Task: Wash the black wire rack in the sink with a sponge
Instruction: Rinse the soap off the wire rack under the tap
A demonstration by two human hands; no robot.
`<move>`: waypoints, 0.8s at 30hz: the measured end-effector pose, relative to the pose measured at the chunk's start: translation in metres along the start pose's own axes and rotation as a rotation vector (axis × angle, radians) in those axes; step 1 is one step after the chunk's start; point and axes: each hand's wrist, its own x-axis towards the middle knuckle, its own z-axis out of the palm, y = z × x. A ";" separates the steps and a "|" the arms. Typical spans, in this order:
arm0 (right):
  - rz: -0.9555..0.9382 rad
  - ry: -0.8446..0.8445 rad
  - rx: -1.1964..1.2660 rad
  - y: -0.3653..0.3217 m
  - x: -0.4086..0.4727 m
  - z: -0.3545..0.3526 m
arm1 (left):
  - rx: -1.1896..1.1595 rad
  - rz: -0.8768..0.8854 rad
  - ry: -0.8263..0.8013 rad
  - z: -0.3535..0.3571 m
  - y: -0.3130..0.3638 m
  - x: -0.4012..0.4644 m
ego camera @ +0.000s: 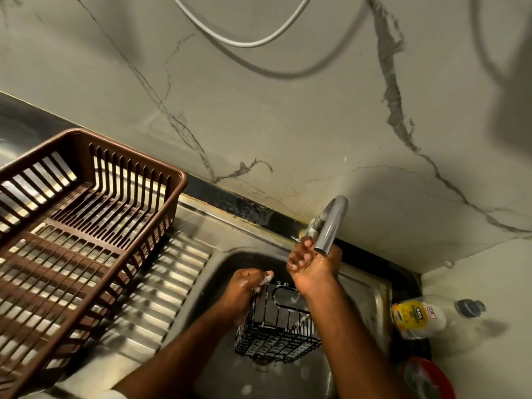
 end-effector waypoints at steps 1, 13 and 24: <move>0.026 -0.026 0.012 0.000 0.000 -0.002 | -0.003 0.000 0.002 0.001 0.001 0.000; -0.064 0.065 -0.198 0.005 -0.012 0.006 | 0.009 -0.049 -0.011 0.001 -0.004 0.002; 0.039 -0.039 0.055 -0.002 -0.009 0.001 | 0.001 -0.083 -0.023 0.006 -0.004 0.009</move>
